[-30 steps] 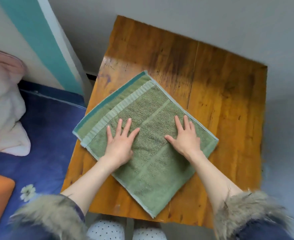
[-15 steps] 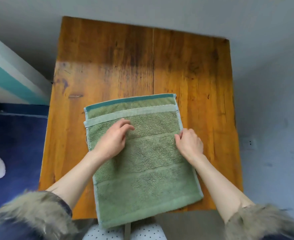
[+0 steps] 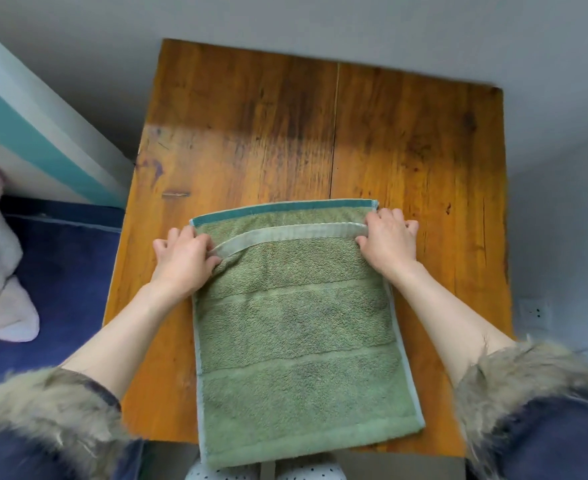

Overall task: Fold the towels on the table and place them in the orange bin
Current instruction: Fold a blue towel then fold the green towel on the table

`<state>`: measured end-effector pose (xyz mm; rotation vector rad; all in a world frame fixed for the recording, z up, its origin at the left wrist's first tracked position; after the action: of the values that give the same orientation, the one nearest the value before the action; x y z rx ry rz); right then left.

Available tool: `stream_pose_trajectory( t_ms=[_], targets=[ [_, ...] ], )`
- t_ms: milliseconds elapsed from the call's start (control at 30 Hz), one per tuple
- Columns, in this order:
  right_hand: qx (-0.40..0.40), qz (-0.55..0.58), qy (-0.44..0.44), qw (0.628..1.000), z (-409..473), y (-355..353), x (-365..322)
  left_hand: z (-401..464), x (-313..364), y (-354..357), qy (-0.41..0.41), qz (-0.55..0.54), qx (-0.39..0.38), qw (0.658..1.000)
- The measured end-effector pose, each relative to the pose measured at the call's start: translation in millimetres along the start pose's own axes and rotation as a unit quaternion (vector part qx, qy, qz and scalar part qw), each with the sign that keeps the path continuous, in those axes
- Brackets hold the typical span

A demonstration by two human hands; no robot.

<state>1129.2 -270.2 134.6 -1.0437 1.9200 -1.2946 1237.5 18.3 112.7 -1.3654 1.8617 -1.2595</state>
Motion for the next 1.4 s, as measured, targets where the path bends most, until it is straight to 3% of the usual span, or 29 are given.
stream_pose_trajectory(
  t_ms=[100,200,267,433,633,833,1033,1133,1267,1400],
  targets=[
    [-0.031,0.135,0.033,0.990,-14.6,-9.8,12.7,-7.2,-0.1,-11.3,0.010,-0.087,-0.031,0.996],
    [-0.071,0.332,0.070,0.938,-36.6,-19.8,23.6,-24.6,-3.3,-35.4,0.023,-0.251,-0.052,0.966],
    [-0.090,0.404,0.086,0.906,-50.8,-25.1,32.0,-37.3,-7.4,-49.5,0.021,-0.328,-0.066,0.942],
    [-0.106,0.462,0.091,0.876,-74.7,-51.1,45.9,-67.9,-10.9,-61.8,0.008,-0.469,-0.158,0.869],
    [-0.077,0.492,0.061,0.865,-65.9,-82.2,48.6,-70.8,-14.7,-80.5,0.000,-0.529,-0.124,0.839],
    [-0.030,0.443,0.078,0.893,-22.2,-55.1,44.5,-22.5,-19.7,-68.1,-0.023,-0.410,-0.012,0.912],
    [0.002,0.245,0.013,0.969,14.6,-28.3,32.4,22.0,-17.2,-40.3,-0.005,-0.260,0.051,0.964],
    [-0.002,0.163,-0.038,0.986,27.7,-19.9,22.4,33.2,-16.1,-26.6,0.027,-0.230,0.049,0.972],
    [-0.012,0.177,-0.079,0.981,32.0,-14.8,8.2,32.1,-11.3,-21.0,0.060,-0.209,0.079,0.973],
    [-0.047,0.169,-0.063,0.983,40.5,-7.4,9.1,32.4,-13.1,-18.0,0.021,-0.242,0.073,0.967]
  ],
)
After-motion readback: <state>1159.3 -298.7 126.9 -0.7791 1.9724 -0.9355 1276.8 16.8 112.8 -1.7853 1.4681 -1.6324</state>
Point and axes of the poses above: each hand's wrist, its own z-axis towards the middle knuckle, its own y-axis out of the palm, x = y × z, the point moved 8 cm from there along z, towards the middle knuckle, and after that the axes turned 1 degree about -x, right-handed, at the moved point
